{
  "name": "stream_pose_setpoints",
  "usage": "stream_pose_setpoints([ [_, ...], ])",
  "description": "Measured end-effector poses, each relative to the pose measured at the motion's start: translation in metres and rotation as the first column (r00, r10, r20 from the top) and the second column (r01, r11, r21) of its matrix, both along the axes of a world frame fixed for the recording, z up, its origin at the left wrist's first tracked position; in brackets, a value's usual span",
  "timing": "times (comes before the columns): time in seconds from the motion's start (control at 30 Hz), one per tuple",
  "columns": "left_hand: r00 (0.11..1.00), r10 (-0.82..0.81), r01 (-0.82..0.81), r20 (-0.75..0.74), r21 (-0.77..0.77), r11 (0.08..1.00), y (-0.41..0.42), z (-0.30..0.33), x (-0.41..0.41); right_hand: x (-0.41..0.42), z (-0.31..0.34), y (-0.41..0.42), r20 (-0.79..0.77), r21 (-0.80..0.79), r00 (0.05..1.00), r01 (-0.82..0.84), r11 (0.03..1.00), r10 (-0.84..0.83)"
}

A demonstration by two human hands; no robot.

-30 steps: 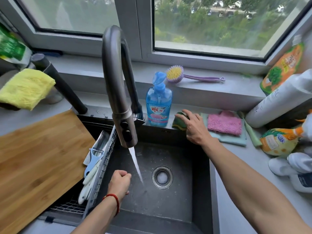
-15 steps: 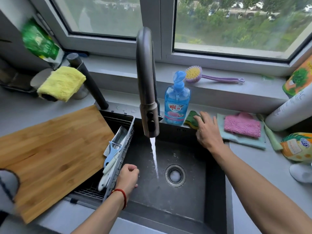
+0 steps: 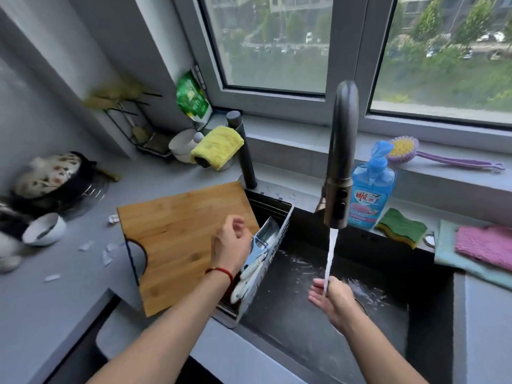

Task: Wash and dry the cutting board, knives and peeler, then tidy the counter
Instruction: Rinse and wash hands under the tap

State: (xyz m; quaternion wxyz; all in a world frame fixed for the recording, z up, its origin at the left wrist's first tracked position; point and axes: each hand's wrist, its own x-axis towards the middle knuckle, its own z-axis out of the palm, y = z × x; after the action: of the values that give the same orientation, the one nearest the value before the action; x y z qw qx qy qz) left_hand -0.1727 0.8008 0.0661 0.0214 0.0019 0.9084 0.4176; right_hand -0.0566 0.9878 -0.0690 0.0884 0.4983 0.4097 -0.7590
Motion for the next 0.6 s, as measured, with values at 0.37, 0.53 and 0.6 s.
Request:
stream_pose_setpoints([
  [0.37, 0.844, -0.439, 0.11, -0.308, -0.701, 0.704, -0.014, 0.088, -0.178, 0.007, 0.025, -0.017, 0.102, 0.148, 0.992, 0.06, 0.987, -0.076],
  [0.53, 0.766, -0.359, 0.162, -0.534, -0.38, 0.911, -0.043, 0.108, -0.187, 0.013, 0.031, -0.03, 0.108, 0.193, 0.978, 0.154, 0.969, -0.177],
  [0.6, 0.654, -0.302, 0.134, -0.693, -0.287, 0.948, -0.055, 0.121, -0.177, 0.012, 0.034, -0.038, 0.092, 0.209, 0.971, 0.2, 0.957, -0.222],
])
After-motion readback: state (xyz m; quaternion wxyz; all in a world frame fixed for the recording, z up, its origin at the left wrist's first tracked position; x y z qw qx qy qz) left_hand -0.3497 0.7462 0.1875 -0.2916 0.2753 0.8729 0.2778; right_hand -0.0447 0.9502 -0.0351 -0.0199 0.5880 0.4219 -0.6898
